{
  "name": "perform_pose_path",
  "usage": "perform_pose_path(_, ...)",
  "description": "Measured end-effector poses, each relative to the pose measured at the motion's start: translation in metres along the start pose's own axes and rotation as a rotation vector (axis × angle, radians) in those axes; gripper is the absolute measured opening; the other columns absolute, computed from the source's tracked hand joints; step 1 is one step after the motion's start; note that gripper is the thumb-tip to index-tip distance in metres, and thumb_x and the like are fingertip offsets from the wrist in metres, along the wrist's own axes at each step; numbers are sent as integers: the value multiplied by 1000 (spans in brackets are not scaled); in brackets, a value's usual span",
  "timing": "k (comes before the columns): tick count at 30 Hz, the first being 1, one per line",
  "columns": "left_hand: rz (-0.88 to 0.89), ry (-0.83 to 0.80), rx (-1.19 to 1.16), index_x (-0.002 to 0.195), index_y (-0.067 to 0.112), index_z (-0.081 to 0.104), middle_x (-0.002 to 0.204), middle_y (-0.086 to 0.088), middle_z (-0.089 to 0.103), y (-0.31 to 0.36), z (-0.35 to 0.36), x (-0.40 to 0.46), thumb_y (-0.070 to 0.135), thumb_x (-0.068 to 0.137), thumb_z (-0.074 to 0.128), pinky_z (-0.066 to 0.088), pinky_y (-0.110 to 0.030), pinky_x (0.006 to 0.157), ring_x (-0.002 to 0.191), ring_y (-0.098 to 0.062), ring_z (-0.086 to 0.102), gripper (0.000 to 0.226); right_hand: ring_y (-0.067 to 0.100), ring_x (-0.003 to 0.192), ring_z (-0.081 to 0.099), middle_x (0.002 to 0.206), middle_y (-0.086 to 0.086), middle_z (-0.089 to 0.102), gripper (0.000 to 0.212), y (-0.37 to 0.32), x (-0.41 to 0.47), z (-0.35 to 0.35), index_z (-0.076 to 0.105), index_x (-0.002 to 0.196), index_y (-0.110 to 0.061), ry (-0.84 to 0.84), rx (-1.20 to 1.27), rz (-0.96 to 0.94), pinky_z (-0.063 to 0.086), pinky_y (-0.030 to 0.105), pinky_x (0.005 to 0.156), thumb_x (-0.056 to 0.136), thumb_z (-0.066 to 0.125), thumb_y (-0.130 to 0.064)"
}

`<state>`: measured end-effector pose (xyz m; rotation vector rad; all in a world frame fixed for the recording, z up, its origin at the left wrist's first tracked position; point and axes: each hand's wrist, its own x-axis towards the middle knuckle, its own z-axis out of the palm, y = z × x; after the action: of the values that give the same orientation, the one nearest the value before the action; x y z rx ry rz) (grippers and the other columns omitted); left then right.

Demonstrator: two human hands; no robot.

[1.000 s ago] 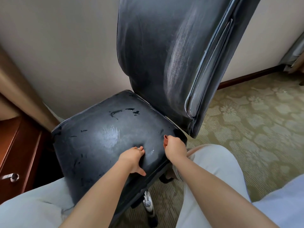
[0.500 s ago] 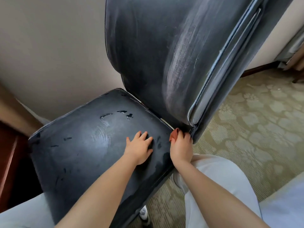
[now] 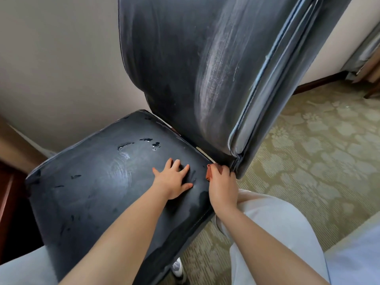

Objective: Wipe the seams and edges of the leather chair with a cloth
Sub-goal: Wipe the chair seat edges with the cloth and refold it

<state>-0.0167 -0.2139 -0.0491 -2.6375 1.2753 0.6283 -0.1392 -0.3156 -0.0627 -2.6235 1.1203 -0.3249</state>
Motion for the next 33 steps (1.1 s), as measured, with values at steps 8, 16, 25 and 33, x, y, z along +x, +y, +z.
perform_pose_path(8,21,-11,15,147,45,-3,158,9,-15,-11,11,5,71,88,24,6,-77,100,144,-28,-19,70,23,56,58,64,7,64,33,-17,28,19,70,83,-16,81,-120,8,47,24,56,56,89,-19)
perform_pose_path(16,10,65,-3,148,40,-2,158,10,-3,-17,8,16,78,80,32,10,-76,101,145,-25,-11,85,33,96,56,104,16,63,28,-22,45,21,53,119,-11,-41,-121,55,41,34,84,91,49,-11)
perform_pose_path(25,-33,51,-65,150,29,-6,158,8,-13,-16,5,24,82,66,50,8,-74,103,145,-22,-14,114,31,99,53,110,15,62,23,-26,58,25,53,116,-11,-87,-112,114,37,32,84,94,45,-14)
perform_pose_path(33,-57,48,-79,151,24,-4,158,12,-10,-19,-1,27,86,60,51,10,-74,103,146,-18,-10,124,34,101,56,109,17,63,28,-18,51,19,50,120,-8,-65,-134,154,43,34,82,93,44,-11)
